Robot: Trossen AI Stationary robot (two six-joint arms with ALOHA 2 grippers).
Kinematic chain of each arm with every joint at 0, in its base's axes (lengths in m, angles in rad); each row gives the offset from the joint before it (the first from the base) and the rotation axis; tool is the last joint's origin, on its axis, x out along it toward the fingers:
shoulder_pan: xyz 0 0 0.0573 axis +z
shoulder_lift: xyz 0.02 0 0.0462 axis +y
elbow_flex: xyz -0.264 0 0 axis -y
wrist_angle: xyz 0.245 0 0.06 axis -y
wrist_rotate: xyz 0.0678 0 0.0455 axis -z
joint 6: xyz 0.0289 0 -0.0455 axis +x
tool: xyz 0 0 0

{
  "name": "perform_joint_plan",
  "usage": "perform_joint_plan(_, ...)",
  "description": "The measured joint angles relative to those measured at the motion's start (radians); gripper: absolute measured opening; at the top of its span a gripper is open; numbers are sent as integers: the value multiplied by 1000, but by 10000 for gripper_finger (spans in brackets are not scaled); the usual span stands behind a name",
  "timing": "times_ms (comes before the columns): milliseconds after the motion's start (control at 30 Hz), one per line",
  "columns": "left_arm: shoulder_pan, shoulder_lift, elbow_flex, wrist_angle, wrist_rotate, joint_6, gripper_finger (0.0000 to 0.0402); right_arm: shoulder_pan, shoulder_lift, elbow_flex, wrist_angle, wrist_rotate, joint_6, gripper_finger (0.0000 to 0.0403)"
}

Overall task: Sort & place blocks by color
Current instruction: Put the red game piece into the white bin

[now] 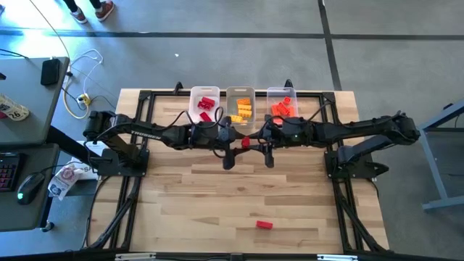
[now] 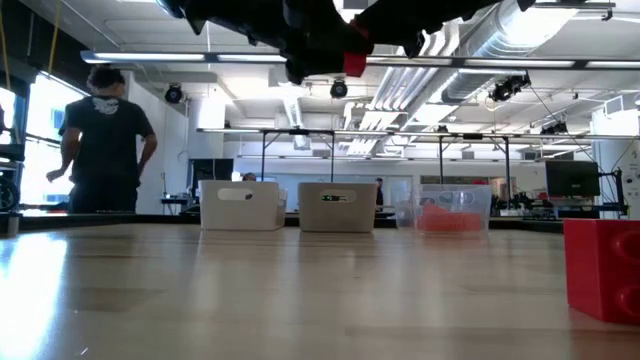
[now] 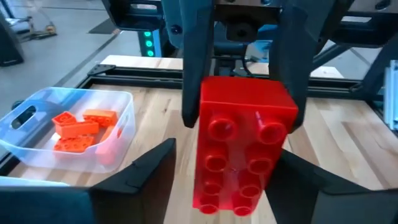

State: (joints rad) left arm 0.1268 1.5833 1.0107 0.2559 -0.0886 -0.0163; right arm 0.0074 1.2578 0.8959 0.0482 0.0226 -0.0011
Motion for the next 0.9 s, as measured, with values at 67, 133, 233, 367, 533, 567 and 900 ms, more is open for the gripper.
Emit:
perform_joint_plan(67, 0, 0, 0, -1, -20, -1, 188, 0, 0, 0, -1, 0, 1, 107)
perform_joint_plan(133, 0, 0, 0, -5, -20, 3, 164, -1, 0, 0, -4, 4, 2, 107)
perform_joint_plan(233, -1, 0, 0, -13, -17, 27, 122, 0, 0, 0, -7, 1, 2, 107)
perform_joint_plan(367, -1, 0, 1, -28, -18, 38, 112, -1, 6, 0, -14, -7, 1, 108)
perform_joint_plan(533, 2, 0, 2, -81, -36, 50, 112, 0, 18, 0, -39, 3, 20, 193)
perform_joint_plan(567, 3, 1, 2, -98, -51, 53, 112, -1, 20, 0, -48, 4, 35, 211)
perform_joint_plan(900, 82, 0, 1, -342, -369, 29, 112, 10, 26, 0, -156, -26, 124, 266)
